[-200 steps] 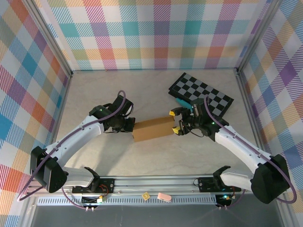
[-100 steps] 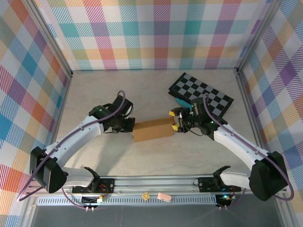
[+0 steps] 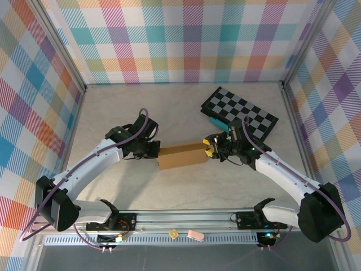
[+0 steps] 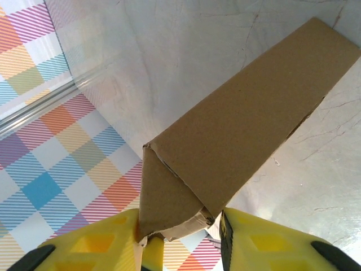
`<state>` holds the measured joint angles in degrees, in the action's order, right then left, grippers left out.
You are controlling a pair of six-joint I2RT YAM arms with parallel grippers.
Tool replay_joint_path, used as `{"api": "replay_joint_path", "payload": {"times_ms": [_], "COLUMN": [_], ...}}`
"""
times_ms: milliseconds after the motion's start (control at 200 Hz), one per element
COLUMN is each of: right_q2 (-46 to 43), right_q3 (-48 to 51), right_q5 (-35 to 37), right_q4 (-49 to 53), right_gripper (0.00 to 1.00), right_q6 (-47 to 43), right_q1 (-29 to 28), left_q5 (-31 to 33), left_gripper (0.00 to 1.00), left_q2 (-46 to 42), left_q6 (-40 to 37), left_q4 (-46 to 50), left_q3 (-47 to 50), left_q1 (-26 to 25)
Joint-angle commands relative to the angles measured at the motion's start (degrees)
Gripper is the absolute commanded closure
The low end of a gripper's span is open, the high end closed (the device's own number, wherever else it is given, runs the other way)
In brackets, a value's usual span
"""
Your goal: Fold the paper box
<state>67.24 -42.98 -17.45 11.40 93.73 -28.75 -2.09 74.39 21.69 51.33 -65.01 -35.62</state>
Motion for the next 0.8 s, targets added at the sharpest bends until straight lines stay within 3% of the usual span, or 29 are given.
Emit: {"api": "replay_joint_path", "payload": {"times_ms": [0,180,360,570,795], "right_q2": [0.47,1.55,2.19,3.29,3.68], "right_q3": [0.52,-0.27,-0.22,-0.53,-0.61], "right_q5": [0.14,0.15,0.40,0.43,0.30], "right_q4": [1.17,2.66,3.53,3.15,3.10], "right_gripper": [0.63,0.66,0.67,0.69,0.70], "right_q6": [-1.79,-3.97,-4.75,-4.96,-4.96], "right_q1": [0.54,0.64,0.63,0.67,0.65], "left_q5": [-1.25,-3.76,-3.04,1.35,2.98], "left_gripper": [0.82,0.71,0.53,0.51,0.43], "left_q2": [-1.65,-6.59,-14.15,-21.11,-19.02], "left_q6": [3.12,15.03,37.72,66.72,82.60], "left_q4": [4.56,3.87,0.17,-9.14,-14.76], "left_q3": [-0.35,-2.27,0.51,9.88,12.28], "left_q1": [-0.70,-0.49,0.61,0.56,-0.13]}}
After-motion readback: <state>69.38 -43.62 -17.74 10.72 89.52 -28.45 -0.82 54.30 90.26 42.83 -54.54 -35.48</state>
